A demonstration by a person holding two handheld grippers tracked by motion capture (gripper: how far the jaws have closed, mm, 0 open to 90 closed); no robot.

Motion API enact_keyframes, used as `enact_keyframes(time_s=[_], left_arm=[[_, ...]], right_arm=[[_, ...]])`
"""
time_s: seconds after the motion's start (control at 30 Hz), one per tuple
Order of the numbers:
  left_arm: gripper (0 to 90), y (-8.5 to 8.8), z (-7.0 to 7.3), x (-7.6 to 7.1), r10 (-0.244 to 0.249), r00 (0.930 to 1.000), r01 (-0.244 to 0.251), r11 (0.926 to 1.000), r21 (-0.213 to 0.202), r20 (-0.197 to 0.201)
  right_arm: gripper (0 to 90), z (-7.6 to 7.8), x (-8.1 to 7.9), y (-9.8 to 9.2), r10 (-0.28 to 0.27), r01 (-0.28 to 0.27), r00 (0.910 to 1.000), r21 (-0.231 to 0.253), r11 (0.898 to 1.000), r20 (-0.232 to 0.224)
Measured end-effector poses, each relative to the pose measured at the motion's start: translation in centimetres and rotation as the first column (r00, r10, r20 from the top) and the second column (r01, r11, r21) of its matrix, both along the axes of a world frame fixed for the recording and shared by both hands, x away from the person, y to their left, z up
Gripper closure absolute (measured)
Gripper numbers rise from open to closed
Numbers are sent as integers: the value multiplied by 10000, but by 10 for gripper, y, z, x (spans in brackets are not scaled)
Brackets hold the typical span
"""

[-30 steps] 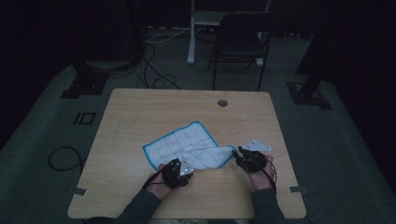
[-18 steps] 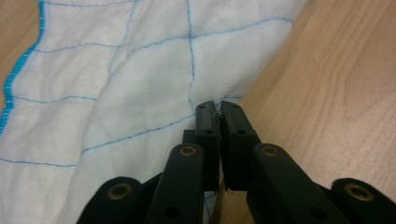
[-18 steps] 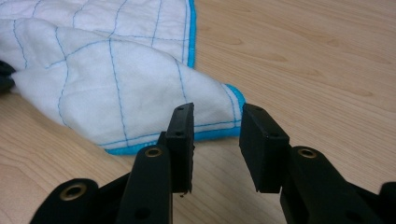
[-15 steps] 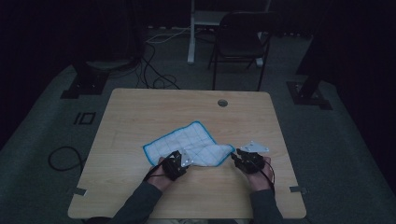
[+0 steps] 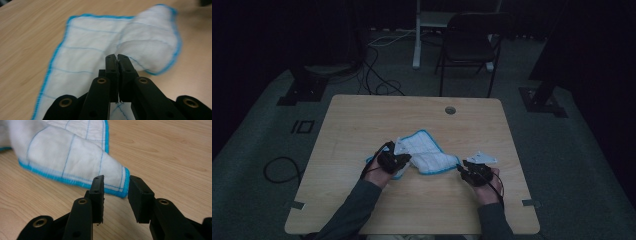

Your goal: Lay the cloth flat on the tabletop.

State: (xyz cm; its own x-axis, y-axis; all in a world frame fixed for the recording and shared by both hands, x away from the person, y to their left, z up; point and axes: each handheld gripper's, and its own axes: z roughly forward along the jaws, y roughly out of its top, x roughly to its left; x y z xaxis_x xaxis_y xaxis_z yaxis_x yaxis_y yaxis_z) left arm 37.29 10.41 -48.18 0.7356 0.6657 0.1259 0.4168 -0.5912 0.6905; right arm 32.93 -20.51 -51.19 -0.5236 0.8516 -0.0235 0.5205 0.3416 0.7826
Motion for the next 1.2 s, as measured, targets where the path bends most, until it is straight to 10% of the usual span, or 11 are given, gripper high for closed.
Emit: enact_keyframes(time_s=[0.47, 0.9, 1.2], left_arm=[[801, 9, -37, 51, 1511, 9866, -1454, 9855, 878, -610], [737, 13, -3, 15, 891, 9952, -899, 9958, 196, 393], [666, -5, -15, 3, 205, 9992, -228, 9977, 639, 353]], right_arm=[[660, -1, 0, 3, 85, -85, 10000, 2, 10000, -14], [660, -3, -1, 3, 89, -89, 9999, 15, 10000, -46], [658, -4, -1, 3, 88, -87, 9999, 48, 10000, -56]])
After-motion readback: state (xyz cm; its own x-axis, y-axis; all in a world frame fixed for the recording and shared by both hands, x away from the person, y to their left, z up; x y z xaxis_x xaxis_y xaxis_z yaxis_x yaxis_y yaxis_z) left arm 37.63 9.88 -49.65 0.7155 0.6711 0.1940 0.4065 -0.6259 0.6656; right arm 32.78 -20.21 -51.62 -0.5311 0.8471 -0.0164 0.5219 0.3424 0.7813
